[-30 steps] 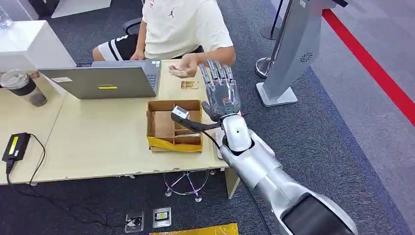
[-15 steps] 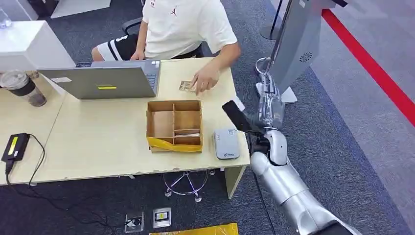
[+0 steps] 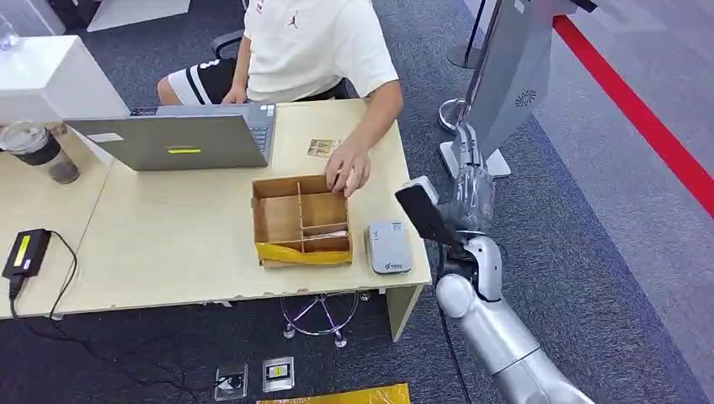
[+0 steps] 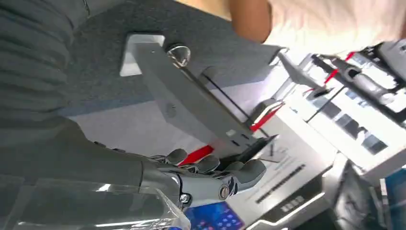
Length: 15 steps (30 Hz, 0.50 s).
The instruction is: Pass the card to the sensor for recognition and then transmit it.
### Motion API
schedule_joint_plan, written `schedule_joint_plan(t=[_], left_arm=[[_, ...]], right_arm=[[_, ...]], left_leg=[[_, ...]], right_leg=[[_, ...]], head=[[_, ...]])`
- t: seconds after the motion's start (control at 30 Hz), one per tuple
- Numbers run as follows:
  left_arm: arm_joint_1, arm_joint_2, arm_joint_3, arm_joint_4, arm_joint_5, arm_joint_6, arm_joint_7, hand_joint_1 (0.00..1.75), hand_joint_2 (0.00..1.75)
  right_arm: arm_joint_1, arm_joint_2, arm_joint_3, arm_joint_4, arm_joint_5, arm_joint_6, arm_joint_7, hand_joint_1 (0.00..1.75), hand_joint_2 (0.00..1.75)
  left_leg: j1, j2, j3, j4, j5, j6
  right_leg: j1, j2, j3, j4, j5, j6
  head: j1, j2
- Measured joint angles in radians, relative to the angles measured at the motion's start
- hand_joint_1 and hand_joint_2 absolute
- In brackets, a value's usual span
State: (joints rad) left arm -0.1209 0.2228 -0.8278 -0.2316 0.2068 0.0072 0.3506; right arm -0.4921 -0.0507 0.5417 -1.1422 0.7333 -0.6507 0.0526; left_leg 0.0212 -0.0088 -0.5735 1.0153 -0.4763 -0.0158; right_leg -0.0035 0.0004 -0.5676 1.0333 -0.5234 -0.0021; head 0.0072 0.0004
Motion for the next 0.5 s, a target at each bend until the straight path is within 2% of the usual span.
schedule_joint_plan(t=[0.1,0.23,0.5], left_arm=[[-0.001,0.003,0.001,0.000,-0.009,-0.012,-0.026,0.00,1.75],[-0.001,0.008,0.001,0.000,-0.023,-0.019,-0.054,0.00,1.75],[-0.002,0.009,0.001,0.000,-0.033,-0.019,-0.076,0.00,1.75]], right_arm=[[0.021,0.000,0.047,-0.088,0.099,0.056,-0.002,0.00,1.75],[0.044,0.000,0.102,-0.180,0.151,0.141,-0.009,0.00,1.75],[0.048,0.010,0.220,-0.213,0.250,0.245,-0.053,0.00,1.75]], left_leg=[[0.000,0.000,0.000,0.000,0.000,0.000],[0.000,0.000,0.000,0.000,0.000,0.000],[0.000,0.000,0.000,0.000,0.000,0.000]], right_leg=[[0.000,0.000,0.000,0.000,0.000,0.000],[0.000,0.000,0.000,0.000,0.000,0.000],[0.000,0.000,0.000,0.000,0.000,0.000]], head=[[0.000,0.000],[0.000,0.000],[0.000,0.000]])
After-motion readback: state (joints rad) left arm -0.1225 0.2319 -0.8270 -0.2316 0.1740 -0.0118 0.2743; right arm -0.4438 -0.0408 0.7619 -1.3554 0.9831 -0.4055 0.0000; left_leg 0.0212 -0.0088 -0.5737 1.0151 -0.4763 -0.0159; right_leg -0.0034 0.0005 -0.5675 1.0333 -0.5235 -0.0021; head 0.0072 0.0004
